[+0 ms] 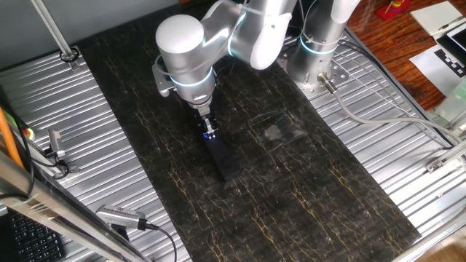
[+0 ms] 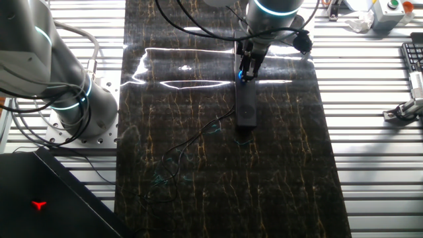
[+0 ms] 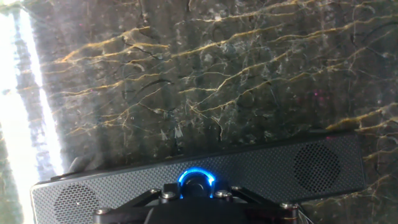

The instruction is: Turn the knob to increase the volume of the speaker

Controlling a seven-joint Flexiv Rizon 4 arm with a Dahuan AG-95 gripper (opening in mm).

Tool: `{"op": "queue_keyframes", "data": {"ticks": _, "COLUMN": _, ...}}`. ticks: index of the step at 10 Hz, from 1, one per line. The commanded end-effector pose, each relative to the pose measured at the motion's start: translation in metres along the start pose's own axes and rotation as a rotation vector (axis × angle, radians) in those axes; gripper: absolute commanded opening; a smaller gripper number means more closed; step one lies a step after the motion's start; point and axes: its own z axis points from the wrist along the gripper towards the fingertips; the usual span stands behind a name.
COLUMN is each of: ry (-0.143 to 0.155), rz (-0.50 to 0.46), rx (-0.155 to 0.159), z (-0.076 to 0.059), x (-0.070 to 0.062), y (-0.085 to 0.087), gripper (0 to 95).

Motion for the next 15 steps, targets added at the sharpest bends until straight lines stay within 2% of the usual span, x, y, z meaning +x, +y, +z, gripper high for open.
{"op": "queue_keyframes", "data": {"ticks": 1, "ry": 0.0, "rz": -0.003, "rx": 0.004, "z": 0.0, "x": 0.0, "y": 0.0, "gripper": 38.0}}
{"op": "queue_keyframes", "data": {"ticks": 5, "ry": 0.001, "rz": -0.025, "rx": 0.005, "z": 0.001, "x": 0.0, "y": 0.0, "gripper": 38.0}}
{"op": "queue_keyframes", "data": {"ticks": 8, "ry": 0.006, "rz": -0.13, "rx": -0.015, "z": -0.003, "x": 0.0, "y": -0.001, "gripper": 38.0}}
{"op": "queue_keyframes", "data": {"ticks": 12, "ry": 0.0, "rz": -0.355, "rx": 0.0, "z": -0.009, "x": 0.001, "y": -0.002, "gripper": 38.0}}
{"op": "queue_keyframes", "data": {"ticks": 15, "ry": 0.001, "rz": -0.482, "rx": 0.001, "z": -0.009, "x": 0.001, "y": -0.002, "gripper": 38.0}}
